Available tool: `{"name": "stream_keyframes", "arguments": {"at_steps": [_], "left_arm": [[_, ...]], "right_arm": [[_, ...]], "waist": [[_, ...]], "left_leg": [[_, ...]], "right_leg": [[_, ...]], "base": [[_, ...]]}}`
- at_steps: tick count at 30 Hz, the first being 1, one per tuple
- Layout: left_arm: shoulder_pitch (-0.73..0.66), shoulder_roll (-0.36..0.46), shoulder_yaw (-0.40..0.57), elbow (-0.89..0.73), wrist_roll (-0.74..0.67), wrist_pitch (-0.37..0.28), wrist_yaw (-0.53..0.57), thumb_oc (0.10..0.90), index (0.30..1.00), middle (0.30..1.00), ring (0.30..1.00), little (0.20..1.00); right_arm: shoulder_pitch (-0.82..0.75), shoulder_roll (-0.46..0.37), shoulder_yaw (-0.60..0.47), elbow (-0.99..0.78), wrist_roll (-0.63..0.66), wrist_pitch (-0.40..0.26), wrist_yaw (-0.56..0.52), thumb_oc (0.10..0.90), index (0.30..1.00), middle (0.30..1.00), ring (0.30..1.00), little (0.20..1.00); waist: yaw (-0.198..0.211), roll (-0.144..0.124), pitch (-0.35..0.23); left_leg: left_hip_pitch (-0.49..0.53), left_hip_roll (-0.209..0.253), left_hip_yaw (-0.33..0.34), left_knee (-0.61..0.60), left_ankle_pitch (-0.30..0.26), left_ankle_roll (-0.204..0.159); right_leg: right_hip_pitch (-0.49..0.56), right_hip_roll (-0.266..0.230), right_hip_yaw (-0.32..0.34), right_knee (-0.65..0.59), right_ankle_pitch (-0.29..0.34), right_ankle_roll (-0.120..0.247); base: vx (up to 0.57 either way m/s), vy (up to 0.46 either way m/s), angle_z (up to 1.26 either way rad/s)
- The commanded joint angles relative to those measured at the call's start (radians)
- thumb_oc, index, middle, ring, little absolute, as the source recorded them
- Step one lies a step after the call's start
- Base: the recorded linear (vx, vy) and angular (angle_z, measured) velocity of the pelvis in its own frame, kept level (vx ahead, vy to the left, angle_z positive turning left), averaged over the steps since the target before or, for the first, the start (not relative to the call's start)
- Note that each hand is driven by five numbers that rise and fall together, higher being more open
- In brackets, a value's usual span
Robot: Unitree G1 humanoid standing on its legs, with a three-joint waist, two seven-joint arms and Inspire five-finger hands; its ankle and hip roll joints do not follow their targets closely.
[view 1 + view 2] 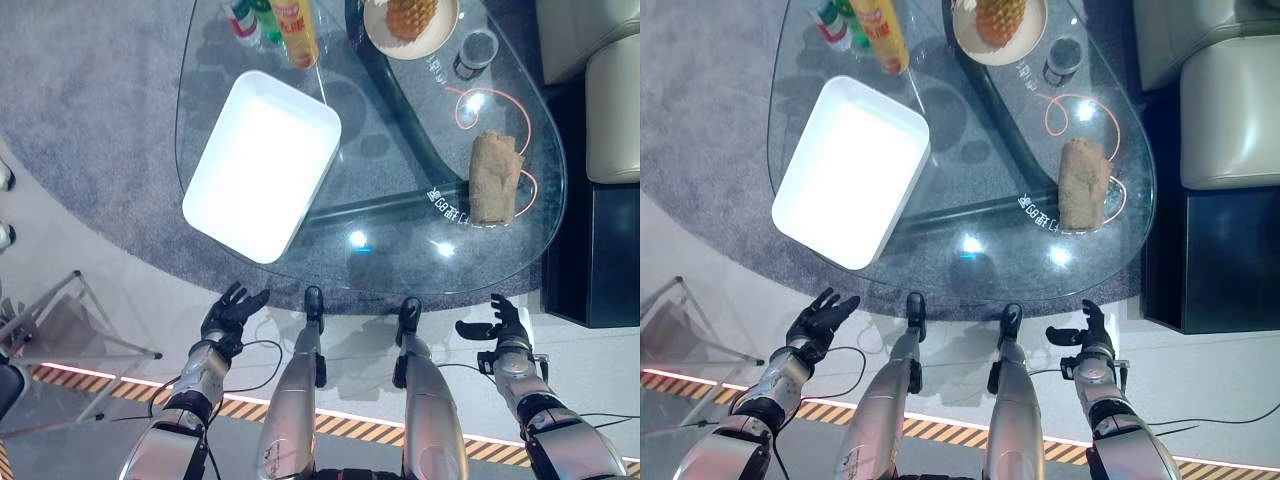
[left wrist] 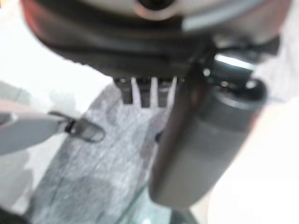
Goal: Wipe the table with a cloth and put it in the basket.
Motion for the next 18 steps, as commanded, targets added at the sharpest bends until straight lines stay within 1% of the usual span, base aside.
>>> {"name": "stream_keyframes", "arguments": {"at_steps": [1, 2, 6, 12, 18], "left_arm": [[0.039, 0.07, 0.05, 0.009, -0.038, -0.062, 0.039, 0.8, 0.9, 0.9, 0.9, 0.9], [0.04, 0.063, 0.051, 0.007, -0.028, -0.068, 0.037, 0.8, 0.9, 0.9, 0.9, 0.9], [0.046, 0.056, 0.042, 0.002, 0.0, -0.058, 0.04, 0.8, 0.9, 0.9, 0.9, 0.9], [0.05, 0.063, 0.028, 0.005, 0.015, -0.049, 0.033, 0.8, 0.9, 0.9, 0.9, 0.9], [0.058, 0.071, 0.017, 0.013, 0.04, -0.039, 0.003, 0.8, 0.9, 0.9, 0.9, 0.9]], "right_arm": [[0.047, -0.026, -0.016, -0.033, 0.006, -0.007, -0.074, 0.8, 0.9, 0.9, 0.9, 0.9], [0.04, -0.025, -0.015, -0.028, 0.009, -0.007, -0.078, 0.8, 0.9, 0.9, 0.9, 0.9], [0.035, -0.027, -0.023, -0.018, 0.01, -0.015, -0.076, 0.8, 0.9, 0.9, 0.9, 0.9], [0.017, -0.035, -0.016, -0.013, 0.013, -0.031, -0.073, 0.8, 0.9, 0.9, 0.9, 0.9], [-0.005, -0.059, -0.021, -0.008, 0.034, -0.068, -0.068, 0.8, 0.9, 0.9, 0.9, 0.9]], "waist": [[0.005, -0.048, -0.007], [0.007, -0.044, -0.007], [0.008, -0.036, -0.007], [0.01, -0.031, -0.007], [0.013, -0.027, -0.007]], "left_leg": [[-0.132, -0.036, -0.03, 0.265, -0.135, 0.03], [-0.177, -0.037, -0.041, 0.326, -0.153, 0.036], [-0.232, -0.031, -0.051, 0.411, -0.187, 0.043], [-0.272, -0.022, -0.05, 0.453, -0.2, 0.047], [-0.321, -0.02, -0.046, 0.515, -0.218, 0.047]], "right_leg": [[-0.105, 0.026, 0.052, 0.022, 0.099, 0.003], [-0.152, 0.032, 0.061, 0.085, 0.076, -0.005], [-0.208, 0.034, 0.072, 0.178, 0.038, -0.019], [-0.249, 0.037, 0.076, 0.232, 0.019, -0.03], [-0.29, 0.037, 0.074, 0.287, 0.004, -0.04]], "base": [[-0.05, -0.032, 0.18], [-0.04, -0.038, 0.1], [0.0, -0.015, 0.06], [0.01, -0.006, -0.04], [0.0, -0.003, -0.01]]}}
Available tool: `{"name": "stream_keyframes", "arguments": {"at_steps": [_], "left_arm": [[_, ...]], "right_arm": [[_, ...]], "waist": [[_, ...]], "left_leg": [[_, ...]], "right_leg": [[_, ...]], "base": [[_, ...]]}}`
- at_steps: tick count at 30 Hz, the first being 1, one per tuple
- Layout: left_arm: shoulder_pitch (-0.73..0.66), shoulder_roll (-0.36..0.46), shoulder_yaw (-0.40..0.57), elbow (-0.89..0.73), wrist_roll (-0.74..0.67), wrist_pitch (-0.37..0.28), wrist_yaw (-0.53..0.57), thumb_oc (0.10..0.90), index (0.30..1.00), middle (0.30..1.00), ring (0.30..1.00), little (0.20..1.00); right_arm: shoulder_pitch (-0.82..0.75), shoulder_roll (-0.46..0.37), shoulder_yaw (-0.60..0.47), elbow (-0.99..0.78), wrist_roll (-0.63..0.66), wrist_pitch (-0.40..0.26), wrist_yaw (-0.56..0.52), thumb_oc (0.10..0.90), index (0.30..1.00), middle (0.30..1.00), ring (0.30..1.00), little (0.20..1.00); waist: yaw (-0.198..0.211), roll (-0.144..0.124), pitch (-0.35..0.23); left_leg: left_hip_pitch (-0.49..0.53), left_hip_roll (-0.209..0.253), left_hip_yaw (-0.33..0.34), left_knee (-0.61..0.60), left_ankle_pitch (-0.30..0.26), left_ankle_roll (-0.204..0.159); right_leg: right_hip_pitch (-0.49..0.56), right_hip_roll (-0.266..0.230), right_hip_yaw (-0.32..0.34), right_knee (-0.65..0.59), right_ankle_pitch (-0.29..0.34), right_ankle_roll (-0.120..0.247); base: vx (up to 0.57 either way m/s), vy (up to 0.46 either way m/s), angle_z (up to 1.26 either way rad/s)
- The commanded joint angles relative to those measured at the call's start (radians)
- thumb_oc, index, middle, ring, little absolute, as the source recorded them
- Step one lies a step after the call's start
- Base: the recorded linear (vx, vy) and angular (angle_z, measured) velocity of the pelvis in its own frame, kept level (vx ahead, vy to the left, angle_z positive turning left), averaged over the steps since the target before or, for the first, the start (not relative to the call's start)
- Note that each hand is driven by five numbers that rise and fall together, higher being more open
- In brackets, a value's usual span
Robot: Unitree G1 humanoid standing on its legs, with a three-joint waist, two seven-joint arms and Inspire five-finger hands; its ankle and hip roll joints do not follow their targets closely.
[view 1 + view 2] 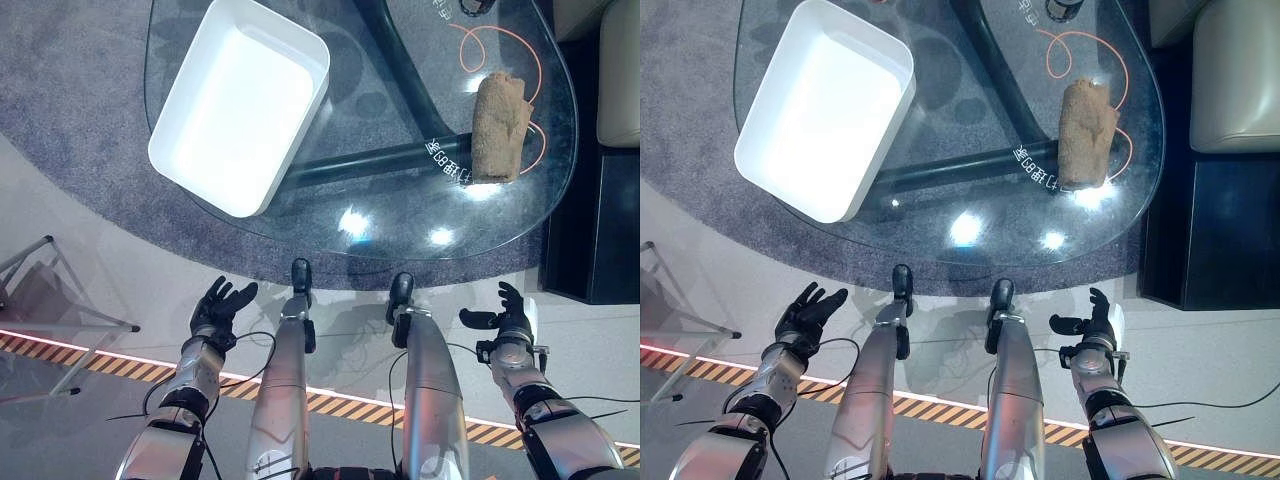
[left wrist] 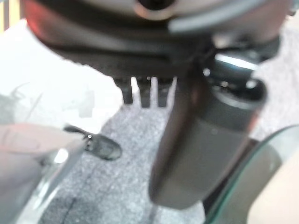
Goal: Wipe the table with a cloth and put it in the basket.
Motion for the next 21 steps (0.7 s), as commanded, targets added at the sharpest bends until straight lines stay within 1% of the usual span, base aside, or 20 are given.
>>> {"name": "stream_keyframes", "arguments": {"at_steps": [1, 11, 12, 14, 16, 17, 19, 21], "left_arm": [[0.056, 0.059, 0.007, 0.007, 0.03, -0.02, -0.016, 0.8, 0.9, 0.9, 0.9, 0.9], [0.066, 0.057, -0.008, 0.005, 0.046, -0.016, -0.023, 0.8, 0.9, 0.9, 0.9, 0.9], [0.063, 0.059, -0.012, 0.011, 0.043, -0.017, -0.024, 0.8, 0.9, 0.9, 0.9, 0.9], [0.064, 0.062, -0.01, 0.019, 0.043, -0.018, -0.034, 0.8, 0.9, 0.9, 0.9, 0.9], [0.066, 0.066, -0.011, 0.019, 0.048, -0.016, -0.041, 0.8, 0.9, 0.9, 0.9, 0.9], [0.064, 0.067, -0.015, 0.02, 0.047, -0.016, -0.043, 0.8, 0.9, 0.9, 0.9, 0.9], [0.068, 0.072, -0.019, 0.021, 0.051, -0.016, -0.047, 0.8, 0.9, 0.9, 0.9, 0.9], [0.067, 0.075, -0.021, 0.024, 0.057, -0.012, -0.045, 0.8, 0.9, 0.9, 0.9, 0.9]], "right_arm": [[0.03, -0.068, -0.017, -0.023, 0.035, -0.061, -0.044, 0.8, 0.9, 0.9, 0.9, 0.9], [0.024, -0.073, -0.019, -0.023, 0.052, -0.074, -0.041, 0.8, 0.9, 0.9, 0.9, 0.9], [0.02, -0.078, -0.018, -0.021, 0.058, -0.067, -0.048, 0.8, 0.9, 0.9, 0.9, 0.9], [0.019, -0.082, -0.024, -0.012, 0.071, -0.033, -0.083, 0.8, 0.9, 0.9, 0.9, 0.9], [0.012, -0.098, -0.048, 0.008, 0.105, -0.007, -0.122, 0.8, 0.9, 0.9, 0.9, 0.9], [0.009, -0.11, -0.064, 0.022, 0.144, 0.007, -0.145, 0.8, 0.9, 0.9, 0.9, 0.9], [0.008, -0.134, -0.11, 0.049, 0.195, 0.022, -0.168, 0.8, 0.9, 0.9, 0.9, 0.9], [-0.002, -0.153, -0.134, 0.069, 0.216, 0.025, -0.194, 0.8, 0.9, 0.9, 0.9, 0.9]], "waist": [[0.017, -0.005, -0.019], [0.019, -0.003, -0.019], [0.019, -0.004, -0.019], [0.019, -0.004, -0.019], [0.023, -0.004, -0.019], [0.025, -0.004, -0.019], [0.031, -0.007, -0.019], [0.035, -0.009, -0.019]], "left_leg": [[-0.053, -0.041, -0.01, 0.21, -0.116, 0.063], [-0.072, -0.044, -0.013, 0.228, -0.122, 0.061], [-0.07, -0.043, -0.012, 0.223, -0.119, 0.059], [-0.071, -0.043, -0.013, 0.224, -0.117, 0.056], [-0.068, -0.043, -0.013, 0.225, -0.118, 0.055], [-0.068, -0.042, -0.014, 0.227, -0.121, 0.055], [-0.068, -0.043, -0.015, 0.234, -0.126, 0.056], [-0.068, -0.042, -0.017, 0.242, -0.131, 0.056]], "right_leg": [[-0.014, 0.029, 0.035, -0.024, 0.088, 0.017], [-0.032, 0.033, 0.038, -0.01, 0.087, 0.013], [-0.029, 0.034, 0.035, -0.016, 0.089, 0.011], [-0.029, 0.036, 0.035, -0.014, 0.089, 0.01], [-0.025, 0.037, 0.035, -0.013, 0.088, 0.01], [-0.023, 0.036, 0.034, -0.013, 0.087, 0.011], [-0.02, 0.035, 0.03, -0.008, 0.085, 0.012], [-0.017, 0.034, 0.028, -0.003, 0.085, 0.012]], "base": [[0.0, 0.0, 0.0], [0.0, 0.0, 0.0], [0.0, 0.0, 0.0], [0.0, 0.0, 0.0], [0.0, 0.0, 0.0], [0.02, -0.03, 0.01], [0.02, -0.051, 0.01], [0.02, -0.055, 0.02]]}}
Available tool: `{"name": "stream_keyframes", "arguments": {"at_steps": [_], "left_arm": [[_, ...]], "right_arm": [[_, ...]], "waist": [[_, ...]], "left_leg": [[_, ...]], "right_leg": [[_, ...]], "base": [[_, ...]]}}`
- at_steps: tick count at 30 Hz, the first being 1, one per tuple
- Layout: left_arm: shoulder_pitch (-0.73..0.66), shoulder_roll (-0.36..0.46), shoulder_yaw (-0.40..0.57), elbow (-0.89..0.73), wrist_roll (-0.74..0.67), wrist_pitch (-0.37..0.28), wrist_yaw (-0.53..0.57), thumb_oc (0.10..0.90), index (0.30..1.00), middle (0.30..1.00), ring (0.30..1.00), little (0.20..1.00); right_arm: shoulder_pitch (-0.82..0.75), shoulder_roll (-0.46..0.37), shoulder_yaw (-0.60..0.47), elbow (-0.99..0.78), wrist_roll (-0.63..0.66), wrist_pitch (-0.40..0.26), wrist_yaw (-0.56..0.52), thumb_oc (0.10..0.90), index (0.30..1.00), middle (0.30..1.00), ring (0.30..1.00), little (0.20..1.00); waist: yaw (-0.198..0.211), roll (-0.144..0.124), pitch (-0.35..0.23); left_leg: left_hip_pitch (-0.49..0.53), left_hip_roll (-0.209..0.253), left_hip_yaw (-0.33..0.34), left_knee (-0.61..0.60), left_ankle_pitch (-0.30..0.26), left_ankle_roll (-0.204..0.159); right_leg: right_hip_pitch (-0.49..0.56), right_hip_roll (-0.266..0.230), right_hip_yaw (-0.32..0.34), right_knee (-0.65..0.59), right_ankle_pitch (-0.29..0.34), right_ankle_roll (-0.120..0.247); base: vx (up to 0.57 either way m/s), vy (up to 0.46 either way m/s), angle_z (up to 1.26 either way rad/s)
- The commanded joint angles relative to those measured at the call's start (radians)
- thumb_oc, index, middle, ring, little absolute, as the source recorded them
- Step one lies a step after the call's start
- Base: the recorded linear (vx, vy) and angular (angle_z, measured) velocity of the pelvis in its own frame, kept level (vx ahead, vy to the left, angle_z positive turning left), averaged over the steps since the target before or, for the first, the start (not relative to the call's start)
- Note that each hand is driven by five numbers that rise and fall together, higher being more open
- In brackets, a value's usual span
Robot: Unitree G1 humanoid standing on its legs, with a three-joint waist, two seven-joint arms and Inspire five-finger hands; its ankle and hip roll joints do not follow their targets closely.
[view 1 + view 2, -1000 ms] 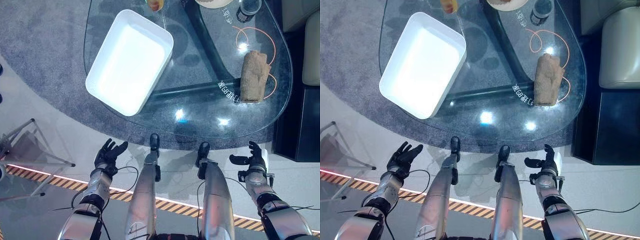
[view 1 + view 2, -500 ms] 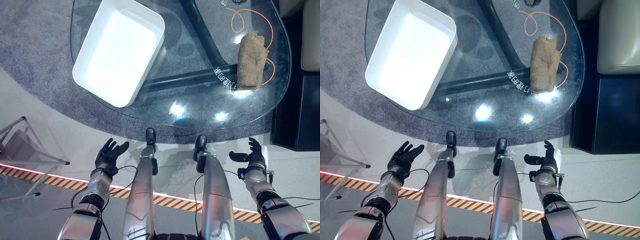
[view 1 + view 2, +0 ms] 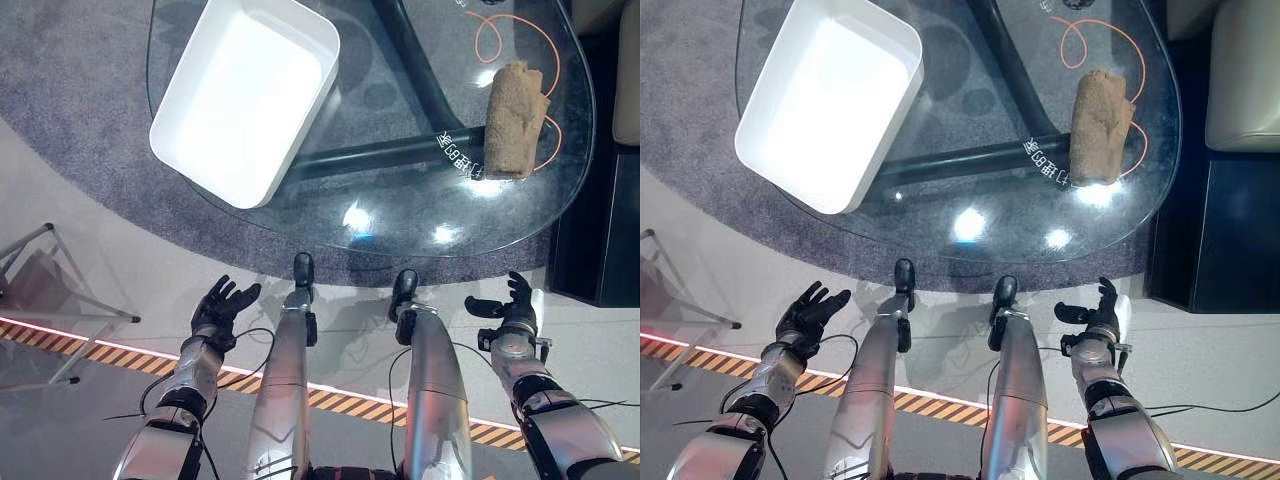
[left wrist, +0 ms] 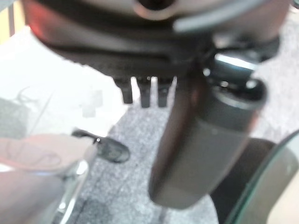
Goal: Wipe the table with a cloth and put it in the basket.
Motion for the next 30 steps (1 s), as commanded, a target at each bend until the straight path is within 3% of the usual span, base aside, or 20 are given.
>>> {"name": "stream_keyframes", "arguments": {"at_steps": [1, 7, 10, 14, 17, 20, 26, 30], "left_arm": [[0.066, 0.058, -0.012, 0.024, 0.026, -0.02, -0.004, 0.8, 0.9, 0.9, 0.9, 0.9], [0.065, 0.076, -0.02, 0.033, 0.023, -0.014, -0.01, 0.8, 0.9, 0.9, 0.9, 0.9], [0.074, 0.078, -0.024, 0.024, 0.013, -0.018, -0.006, 0.8, 0.9, 0.9, 0.9, 0.9], [0.071, 0.072, -0.031, 0.014, 0.005, -0.015, 0.012, 0.8, 0.9, 0.9, 0.9, 0.9], [0.077, 0.072, -0.037, -0.005, 0.001, -0.011, 0.026, 0.8, 0.9, 0.9, 0.9, 0.9], [0.101, 0.069, -0.034, -0.028, -0.011, -0.021, 0.035, 0.8, 0.9, 0.9, 0.9, 0.9], [0.13, 0.052, -0.017, -0.05, -0.01, -0.035, 0.039, 0.8, 0.9, 0.9, 0.9, 0.9], [0.145, 0.037, 0.003, -0.062, -0.008, -0.041, 0.035, 0.8, 0.9, 0.9, 0.9, 0.9]], "right_arm": [[0.038, -0.155, -0.084, 0.039, 0.104, 0.011, -0.127, 0.8, 0.9, 0.9, 0.9, 0.9], [-0.001, -0.21, -0.125, 0.024, 0.159, -0.052, -0.23, 0.8, 0.9, 0.9, 0.9, 0.9], [-0.013, -0.224, -0.152, -0.049, 0.141, -0.129, -0.345, 0.8, 0.9, 0.9, 0.9, 0.9], [-0.037, -0.232, -0.165, -0.124, 0.097, -0.23, -0.417, 0.8, 0.9, 0.9, 0.9, 0.9], [-0.053, -0.24, -0.145, -0.228, 0.044, -0.257, -0.476, 0.8, 0.9, 0.9, 0.9, 0.9], [-0.05, -0.243, -0.099, -0.479, -0.058, -0.251, -0.582, 0.8, 0.9, 0.9, 0.9, 0.9], [-0.024, -0.229, -0.103, -0.714, -0.2, -0.257, -0.631, 0.8, 0.9, 0.9, 0.9, 0.9], [-0.013, -0.22, -0.089, -0.925, -0.335, -0.209, -0.662, 0.8, 0.9, 0.9, 0.9, 0.9]], "waist": [[0.011, -0.01, -0.019], [0.018, -0.017, -0.019], [0.016, -0.02, -0.019], [0.015, -0.019, -0.019], [0.014, -0.02, -0.019], [0.004, -0.025, -0.019], [-0.01, -0.025, -0.019], [-0.022, -0.02, -0.019]], "left_leg": [[-0.017, -0.045, -0.015, 0.188, -0.114, 0.06], [-0.001, -0.041, -0.017, 0.181, -0.115, 0.063], [0.004, -0.043, -0.019, 0.176, -0.116, 0.063], [0.011, -0.044, -0.02, 0.161, -0.114, 0.063], [0.015, -0.045, -0.02, 0.149, -0.11, 0.062], [0.022, -0.048, -0.02, 0.124, -0.099, 0.059], [0.037, -0.046, -0.015, 0.098, -0.09, 0.058], [0.046, -0.047, -0.007, 0.08, -0.084, 0.058]], "right_leg": [[0.025, 0.033, 0.023, -0.043, 0.097, 0.022], [0.04, 0.033, 0.019, -0.046, 0.1, 0.025], [0.044, 0.037, 0.018, -0.047, 0.1, 0.027], [0.048, 0.037, 0.014, -0.056, 0.101, 0.03], [0.052, 0.036, 0.01, -0.066, 0.103, 0.029], [0.058, 0.04, 0.006, -0.091, 0.107, 0.028], [0.071, 0.044, 0.009, -0.116, 0.104, 0.032], [0.079, 0.046, 0.013, -0.135, 0.103, 0.032]], "base": [[0.03, -0.047, 0.03], [0.02, -0.023, 0.03], [0.0, 0.0, 0.0], [0.0, 0.0, 0.0], [-0.01, 0.003, 0.0], [-0.04, 0.023, 0.0], [-0.02, 0.027, 0.0], [-0.01, 0.06, -0.02]]}}
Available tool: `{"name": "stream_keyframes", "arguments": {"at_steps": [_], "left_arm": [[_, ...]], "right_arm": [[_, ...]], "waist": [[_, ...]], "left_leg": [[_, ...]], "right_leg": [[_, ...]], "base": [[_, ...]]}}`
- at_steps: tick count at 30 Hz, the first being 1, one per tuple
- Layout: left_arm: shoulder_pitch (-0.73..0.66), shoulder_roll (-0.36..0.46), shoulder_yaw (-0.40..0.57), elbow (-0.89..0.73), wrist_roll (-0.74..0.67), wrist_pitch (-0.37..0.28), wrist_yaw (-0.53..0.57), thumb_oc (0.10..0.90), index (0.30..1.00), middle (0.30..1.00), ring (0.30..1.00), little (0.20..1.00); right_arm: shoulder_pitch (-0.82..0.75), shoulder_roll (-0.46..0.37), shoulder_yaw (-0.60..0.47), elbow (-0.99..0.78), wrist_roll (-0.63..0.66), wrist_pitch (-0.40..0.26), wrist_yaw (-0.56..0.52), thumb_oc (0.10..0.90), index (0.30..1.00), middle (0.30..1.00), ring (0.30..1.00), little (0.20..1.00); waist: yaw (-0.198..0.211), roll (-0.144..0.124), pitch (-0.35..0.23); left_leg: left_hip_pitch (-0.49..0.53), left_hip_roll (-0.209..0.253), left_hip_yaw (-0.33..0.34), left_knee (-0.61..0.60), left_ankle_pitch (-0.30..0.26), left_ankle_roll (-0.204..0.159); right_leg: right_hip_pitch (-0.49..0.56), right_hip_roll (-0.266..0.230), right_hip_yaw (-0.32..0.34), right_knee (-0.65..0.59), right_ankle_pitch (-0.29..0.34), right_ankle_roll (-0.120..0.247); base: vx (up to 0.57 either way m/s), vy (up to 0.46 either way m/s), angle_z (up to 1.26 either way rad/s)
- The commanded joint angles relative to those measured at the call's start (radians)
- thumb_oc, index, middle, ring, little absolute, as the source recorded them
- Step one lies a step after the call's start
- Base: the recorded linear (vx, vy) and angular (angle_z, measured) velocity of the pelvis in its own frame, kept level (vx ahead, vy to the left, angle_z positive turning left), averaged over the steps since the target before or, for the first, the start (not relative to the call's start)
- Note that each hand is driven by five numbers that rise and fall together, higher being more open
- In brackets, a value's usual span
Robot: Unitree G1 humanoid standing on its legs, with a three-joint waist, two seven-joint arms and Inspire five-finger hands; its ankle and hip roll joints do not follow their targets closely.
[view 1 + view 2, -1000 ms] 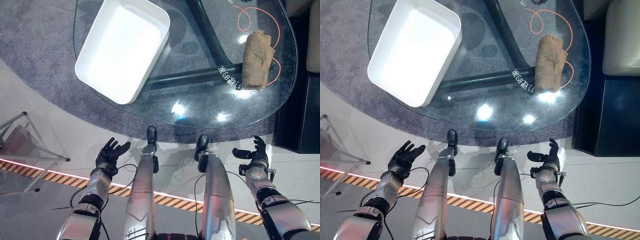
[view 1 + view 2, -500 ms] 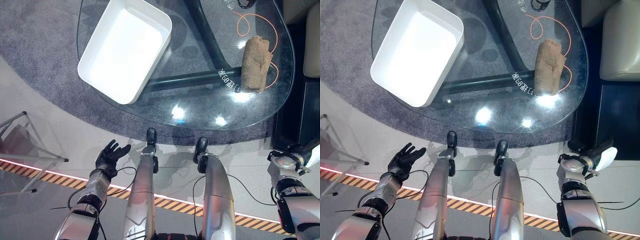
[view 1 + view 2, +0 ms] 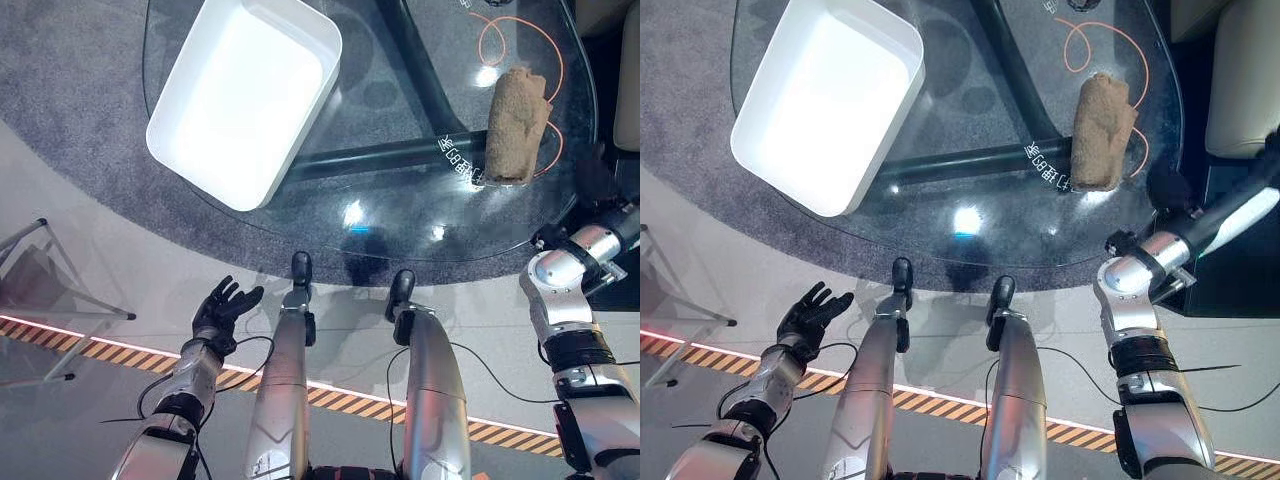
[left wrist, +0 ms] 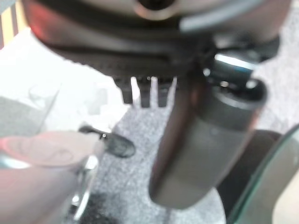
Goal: Wipe the table with a cloth and put it in the basket.
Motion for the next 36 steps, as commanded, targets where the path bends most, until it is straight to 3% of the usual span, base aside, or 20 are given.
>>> {"name": "stream_keyframes", "arguments": {"at_steps": [1, 11, 22, 31, 36], "left_arm": [[0.093, 0.03, 0.034, 0.004, -0.007, -0.05, 0.013, 0.8, 0.9, 0.9, 0.9, 0.9], [0.11, -0.001, 0.047, -0.006, 0.008, -0.062, 0.016, 0.8, 0.9, 0.9, 0.9, 0.9], [0.085, -0.007, 0.023, 0.008, 0.016, -0.056, 0.011, 0.8, 0.9, 0.9, 0.9, 0.9], [0.053, -0.011, -0.009, 0.033, 0.016, -0.058, 0.008, 0.8, 0.9, 0.9, 0.9, 0.9], [0.042, -0.012, -0.023, 0.038, 0.013, -0.049, 0.01, 0.8, 0.9, 0.9, 0.9, 0.9]], "right_arm": [[0.018, -0.078, -0.033, -0.107, -0.14, -0.029, -0.097, 0.8, 0.9, 0.9, 0.9, 0.9], [0.019, -0.051, 0.019, -0.275, -0.25, 0.039, -0.047, 0.8, 0.9, 0.9, 0.9, 0.9], [-0.016, 0.005, 0.143, -0.112, -0.069, 0.083, 0.115, 0.8, 0.9, 0.9, 0.9, 0.9], [-0.102, 0.024, 0.189, 0.068, 0.048, 0.09, 0.155, 0.8, 0.9, 0.9, 0.9, 0.9], [-0.161, 0.029, 0.212, 0.132, 0.073, 0.137, 0.148, 0.8, 0.9, 0.9, 0.9, 0.9]], "waist": [[-0.015, -0.013, -0.023], [-0.027, -0.007, -0.023], [-0.014, 0.002, -0.023], [0.003, 0.014, -0.023], [0.012, 0.024, -0.023]], "left_leg": [[0.04, -0.043, 0.004, 0.084, -0.074, 0.047], [0.057, -0.046, 0.022, 0.07, -0.072, 0.044], [0.079, -0.054, 0.033, 0.054, -0.066, 0.043], [0.08, -0.057, 0.035, 0.054, -0.066, 0.044], [0.088, -0.059, 0.036, 0.048, -0.065, 0.047]], "right_leg": [[0.058, 0.045, 0.025, -0.111, 0.103, 0.033], [0.067, 0.044, 0.031, -0.128, 0.104, 0.033], [0.085, 0.04, 0.023, -0.146, 0.108, 0.026], [0.081, 0.032, 0.013, -0.136, 0.106, 0.019], [0.08, 0.032, 0.012, -0.126, 0.103, 0.016]], "base": [[-0.01, 0.046, 0.01], [0.0, 0.027, -0.02], [0.0, 0.0, 0.0], [0.0, 0.0, 0.0], [0.0, 0.0, 0.0]]}}
